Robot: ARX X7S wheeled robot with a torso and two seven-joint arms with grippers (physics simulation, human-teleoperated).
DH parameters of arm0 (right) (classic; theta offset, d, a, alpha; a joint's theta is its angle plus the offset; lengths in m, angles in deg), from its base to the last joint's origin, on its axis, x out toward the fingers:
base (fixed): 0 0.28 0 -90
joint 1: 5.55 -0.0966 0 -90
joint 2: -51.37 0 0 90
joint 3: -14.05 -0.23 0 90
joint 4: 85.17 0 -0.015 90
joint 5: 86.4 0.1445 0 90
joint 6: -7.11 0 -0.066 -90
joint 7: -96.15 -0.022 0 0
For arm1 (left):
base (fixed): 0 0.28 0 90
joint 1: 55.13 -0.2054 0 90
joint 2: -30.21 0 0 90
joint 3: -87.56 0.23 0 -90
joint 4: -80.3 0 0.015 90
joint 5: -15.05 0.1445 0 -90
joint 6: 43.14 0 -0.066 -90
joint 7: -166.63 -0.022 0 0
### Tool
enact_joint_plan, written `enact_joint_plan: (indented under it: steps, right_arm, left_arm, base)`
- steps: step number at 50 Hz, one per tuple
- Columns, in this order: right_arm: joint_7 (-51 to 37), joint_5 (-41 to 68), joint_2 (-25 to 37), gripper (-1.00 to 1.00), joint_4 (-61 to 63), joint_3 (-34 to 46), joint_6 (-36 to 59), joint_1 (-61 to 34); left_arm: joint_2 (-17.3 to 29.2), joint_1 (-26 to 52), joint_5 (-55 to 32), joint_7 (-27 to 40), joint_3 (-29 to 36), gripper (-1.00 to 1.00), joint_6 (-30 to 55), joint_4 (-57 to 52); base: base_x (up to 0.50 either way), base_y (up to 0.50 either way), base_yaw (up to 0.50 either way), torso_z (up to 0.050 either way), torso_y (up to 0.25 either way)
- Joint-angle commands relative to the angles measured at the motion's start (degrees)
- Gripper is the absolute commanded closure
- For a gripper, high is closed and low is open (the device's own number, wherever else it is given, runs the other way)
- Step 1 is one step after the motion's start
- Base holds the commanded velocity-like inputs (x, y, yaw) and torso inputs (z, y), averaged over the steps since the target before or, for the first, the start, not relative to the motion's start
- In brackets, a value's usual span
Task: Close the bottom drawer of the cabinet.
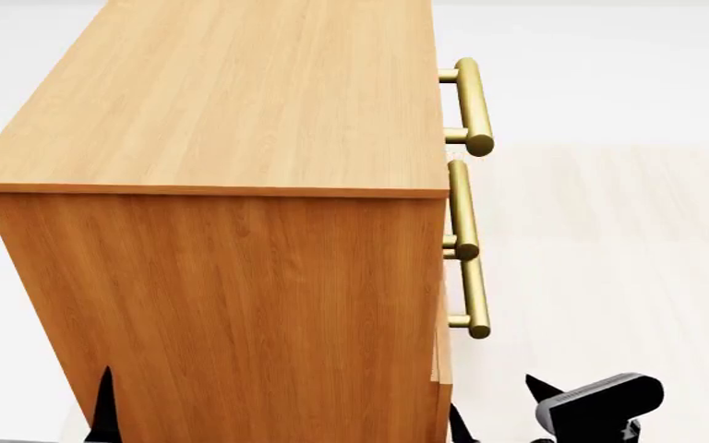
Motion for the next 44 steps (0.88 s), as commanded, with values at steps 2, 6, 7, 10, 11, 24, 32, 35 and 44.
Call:
enact_joint_plan:
  steps: [2, 6, 7, 10, 11, 24, 32, 35, 44]
  right_arm:
    - [2.37, -0.71, -2.36, -1.00, -0.63, 0.58, -0.70, -0.21]
    - [2.13, -1.08, -2.62, -1.00, -0.09, 1.16, -0.32, -0.08]
    - [2.35, -1.17, -2.85, -1.00, -1.21, 1.25, -0.93, -0.50]
    - [2.77, -1.91, -3.38, -1.00, -3.62, 1.94, -2.34, -1.46]
    - [2.86, -1.99, -3.50, -1.00, -3.74, 2.11, -2.37, -1.63]
    - [2.57, -2.89, -3.88, -1.00, 0.13, 3.98, -0.27, -0.78]
    - [3.08, -3.41, -4.19, -1.00, -1.45, 4.77, -1.62, -1.26]
    - [3.30, -3.58, -4.38, -1.00, -2.39, 5.03, -2.42, -1.42]
    - [2.92, -3.60, -4.29, -1.00, -0.83, 5.43, -1.49, -0.99]
  left_arm:
    - [-1.51, -0.34, 0.54, -0.35, -0.69, -1.00, 1.13, -0.29]
    - [-1.48, -0.21, 0.47, -0.39, -0.69, -1.00, 0.84, 0.11]
    - [-1.46, -0.14, 0.46, -0.42, -0.68, -1.00, 0.78, 0.21]
    - [-1.42, -0.15, 0.37, -0.31, -0.69, -1.00, 0.91, 0.06]
    - [-1.42, -0.12, 0.37, -0.33, -0.66, -1.00, 0.84, 0.14]
    - [-1.14, -0.23, 0.06, -0.01, -0.73, -1.00, 1.00, -0.23]
    - [-1.11, -0.10, 0.07, 0.11, -0.55, -1.00, 0.86, 0.01]
    - [-1.09, -0.11, 0.05, 0.14, -0.55, -1.00, 0.69, 0.23]
    - [-0.98, -0.16, -0.09, 0.25, -0.46, -1.00, 0.57, 0.29]
  base:
    - [0.00, 0.00, 0.00, 0.000, 0.000]
    - [0.00, 0.00, 0.00, 0.000, 0.000]
    - [0.00, 0.00, 0.00, 0.000, 0.000]
    - [0.00, 0.00, 0.00, 0.000, 0.000]
    - [0.00, 0.00, 0.00, 0.000, 0.000]
    - [0.00, 0.00, 0.00, 0.000, 0.000]
    - [0.00, 0.00, 0.00, 0.000, 0.000]
    - [0.00, 0.00, 0.00, 0.000, 0.000]
    - [0.00, 0.00, 0.00, 0.000, 0.000]
